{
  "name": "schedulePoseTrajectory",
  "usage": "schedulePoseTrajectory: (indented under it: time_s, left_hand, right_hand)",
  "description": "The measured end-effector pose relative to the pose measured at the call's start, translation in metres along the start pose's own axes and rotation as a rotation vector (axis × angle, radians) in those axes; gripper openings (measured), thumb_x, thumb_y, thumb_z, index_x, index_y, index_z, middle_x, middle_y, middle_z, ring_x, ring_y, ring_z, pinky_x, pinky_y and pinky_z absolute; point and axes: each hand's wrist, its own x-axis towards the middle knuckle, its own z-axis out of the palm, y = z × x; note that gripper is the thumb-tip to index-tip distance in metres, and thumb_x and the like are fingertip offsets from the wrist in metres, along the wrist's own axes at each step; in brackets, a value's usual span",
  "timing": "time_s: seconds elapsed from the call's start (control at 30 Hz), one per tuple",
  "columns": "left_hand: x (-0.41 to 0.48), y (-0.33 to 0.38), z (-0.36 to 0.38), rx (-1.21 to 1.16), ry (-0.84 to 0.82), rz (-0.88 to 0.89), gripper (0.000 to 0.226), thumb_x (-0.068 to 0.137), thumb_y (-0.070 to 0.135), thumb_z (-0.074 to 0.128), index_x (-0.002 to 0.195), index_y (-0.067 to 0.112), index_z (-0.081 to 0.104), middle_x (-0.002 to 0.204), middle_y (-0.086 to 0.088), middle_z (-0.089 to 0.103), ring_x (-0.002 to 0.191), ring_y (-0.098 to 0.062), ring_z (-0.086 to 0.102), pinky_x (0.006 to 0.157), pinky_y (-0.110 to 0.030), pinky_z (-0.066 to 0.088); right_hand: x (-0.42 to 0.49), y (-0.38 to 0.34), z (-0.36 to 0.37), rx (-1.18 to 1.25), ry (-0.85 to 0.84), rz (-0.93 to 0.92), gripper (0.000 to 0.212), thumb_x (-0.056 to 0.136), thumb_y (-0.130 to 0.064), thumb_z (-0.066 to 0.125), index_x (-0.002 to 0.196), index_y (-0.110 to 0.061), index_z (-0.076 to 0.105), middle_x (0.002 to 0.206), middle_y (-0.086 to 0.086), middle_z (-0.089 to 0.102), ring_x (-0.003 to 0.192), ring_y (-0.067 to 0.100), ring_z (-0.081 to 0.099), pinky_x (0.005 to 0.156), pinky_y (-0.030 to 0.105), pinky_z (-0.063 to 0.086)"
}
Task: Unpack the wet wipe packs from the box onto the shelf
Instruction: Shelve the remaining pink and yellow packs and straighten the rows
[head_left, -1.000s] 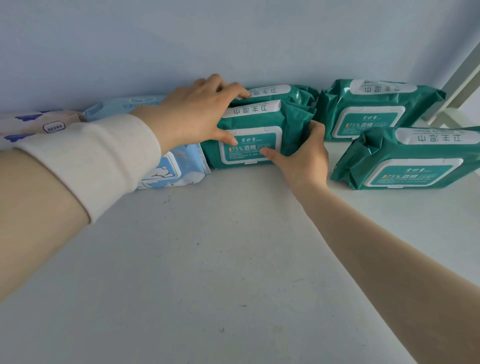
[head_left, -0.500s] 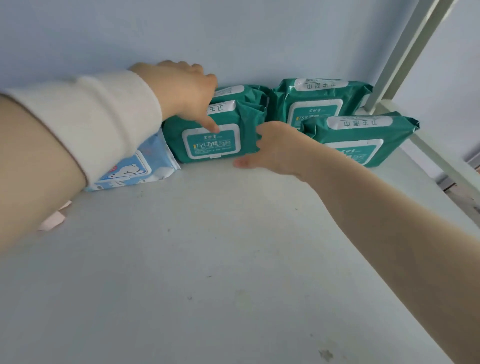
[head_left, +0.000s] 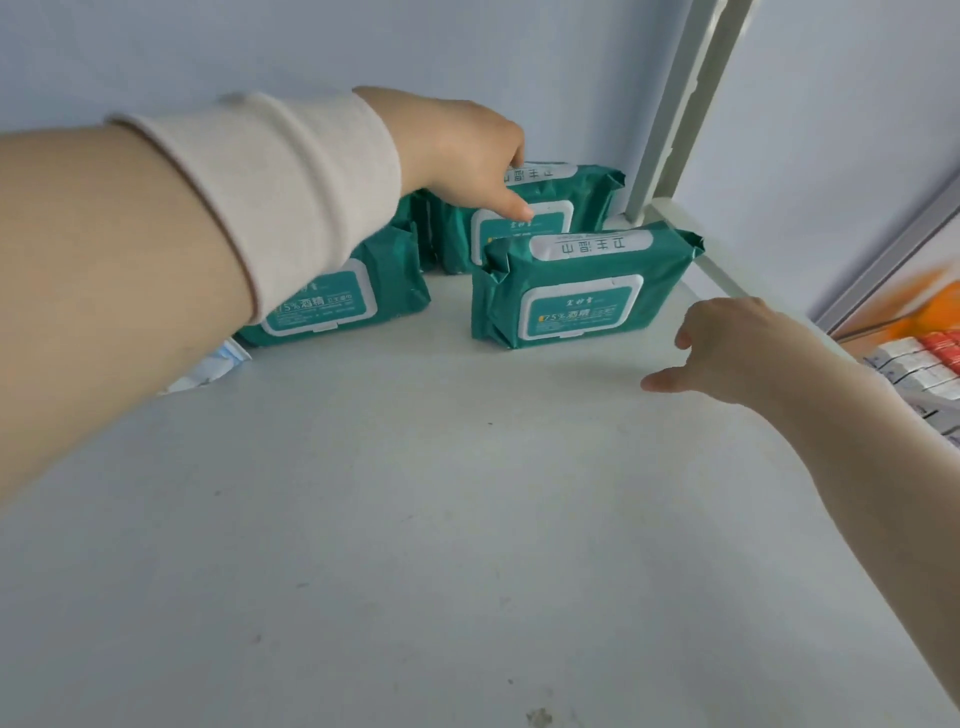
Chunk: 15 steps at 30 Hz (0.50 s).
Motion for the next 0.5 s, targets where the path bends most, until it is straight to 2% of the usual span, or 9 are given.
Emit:
schedulePoseTrajectory:
  time_s: [0.1, 0.17, 0.23, 0.3, 0.37, 0.4, 0.43, 0.5]
  left_hand:
    - [0.001, 0.022, -0.009, 0.083, -0.041, 0.059, 0.069, 0.087, 0.054, 0.047, 0.141, 0.012, 0.037, 0.141, -0.009, 0.047, 0.127, -0.029, 0.045, 0.102, -0.039, 0.034]
    - [0.003, 0.032, -0.007, 0.158, -0.061, 0.087, 0.077, 0.083, 0.062, 0.046, 0.14, 0.012, 0.037, 0.136, -0.009, 0.05, 0.123, -0.03, 0.048, 0.096, -0.04, 0.038]
    - [0.008, 0.033, -0.002, 0.215, -0.003, 0.094, 0.085, 0.078, 0.068, 0.046, 0.141, 0.013, 0.033, 0.135, -0.011, 0.05, 0.122, -0.032, 0.048, 0.087, -0.041, 0.04]
    - [0.015, 0.026, 0.004, 0.218, 0.093, 0.081, 0.088, 0.079, 0.07, 0.043, 0.145, 0.015, 0.025, 0.142, -0.013, 0.041, 0.128, -0.034, 0.042, 0.092, -0.046, 0.04]
    - [0.027, 0.011, 0.01, 0.178, 0.14, 0.035, 0.082, 0.084, 0.064, 0.042, 0.147, 0.015, 0.021, 0.146, -0.015, 0.035, 0.132, -0.035, 0.038, 0.098, -0.05, 0.038]
    - [0.034, 0.004, 0.013, 0.164, 0.142, 0.012, 0.078, 0.086, 0.061, 0.043, 0.146, 0.016, 0.021, 0.146, -0.016, 0.035, 0.131, -0.036, 0.038, 0.099, -0.05, 0.038]
    - [0.04, -0.003, 0.017, 0.152, 0.13, -0.004, 0.075, 0.087, 0.058, 0.044, 0.146, 0.018, 0.022, 0.145, -0.016, 0.036, 0.13, -0.037, 0.039, 0.099, -0.049, 0.038]
    - [0.052, -0.014, 0.025, 0.107, 0.088, -0.009, 0.07, 0.087, 0.055, 0.049, 0.144, 0.021, 0.027, 0.141, -0.015, 0.04, 0.126, -0.036, 0.043, 0.094, -0.045, 0.04]
  right_hand:
    - [0.008, 0.0, -0.008, -0.086, 0.01, 0.01, 0.055, 0.079, -0.051, 0.065, 0.12, -0.016, 0.053, 0.114, 0.003, 0.057, 0.114, 0.026, 0.052, 0.073, 0.031, 0.035]
    - [0.013, 0.001, -0.01, -0.059, 0.043, 0.016, 0.055, 0.08, -0.051, 0.064, 0.121, -0.015, 0.053, 0.116, 0.004, 0.057, 0.113, 0.026, 0.051, 0.073, 0.031, 0.034]
    - [0.019, 0.005, -0.007, 0.034, 0.087, 0.014, 0.055, 0.081, -0.048, 0.065, 0.119, -0.011, 0.053, 0.112, 0.007, 0.057, 0.105, 0.027, 0.051, 0.074, 0.03, 0.034]
    - [0.028, 0.008, 0.001, 0.198, 0.147, 0.009, 0.066, 0.077, -0.047, 0.069, 0.123, -0.005, 0.045, 0.121, 0.012, 0.053, 0.106, 0.029, 0.048, 0.08, 0.034, 0.038]
    - [0.039, 0.005, 0.011, 0.448, 0.216, -0.012, 0.097, 0.072, -0.046, 0.074, 0.143, -0.003, 0.022, 0.144, 0.014, 0.037, 0.13, 0.028, 0.037, 0.103, 0.038, 0.034]
    - [0.044, 0.003, 0.016, 0.58, 0.25, -0.04, 0.106, 0.069, -0.043, 0.077, 0.147, -0.006, 0.015, 0.148, 0.01, 0.033, 0.136, 0.026, 0.032, 0.108, 0.037, 0.03]
    - [0.048, 0.0, 0.022, 0.697, 0.284, -0.075, 0.106, 0.067, -0.04, 0.08, 0.146, -0.008, 0.017, 0.147, 0.007, 0.035, 0.136, 0.023, 0.033, 0.107, 0.035, 0.031]
    - [0.059, -0.004, 0.031, 0.882, 0.308, -0.119, 0.089, 0.063, -0.034, 0.083, 0.133, -0.012, 0.034, 0.134, 0.001, 0.048, 0.124, 0.02, 0.045, 0.095, 0.031, 0.04]
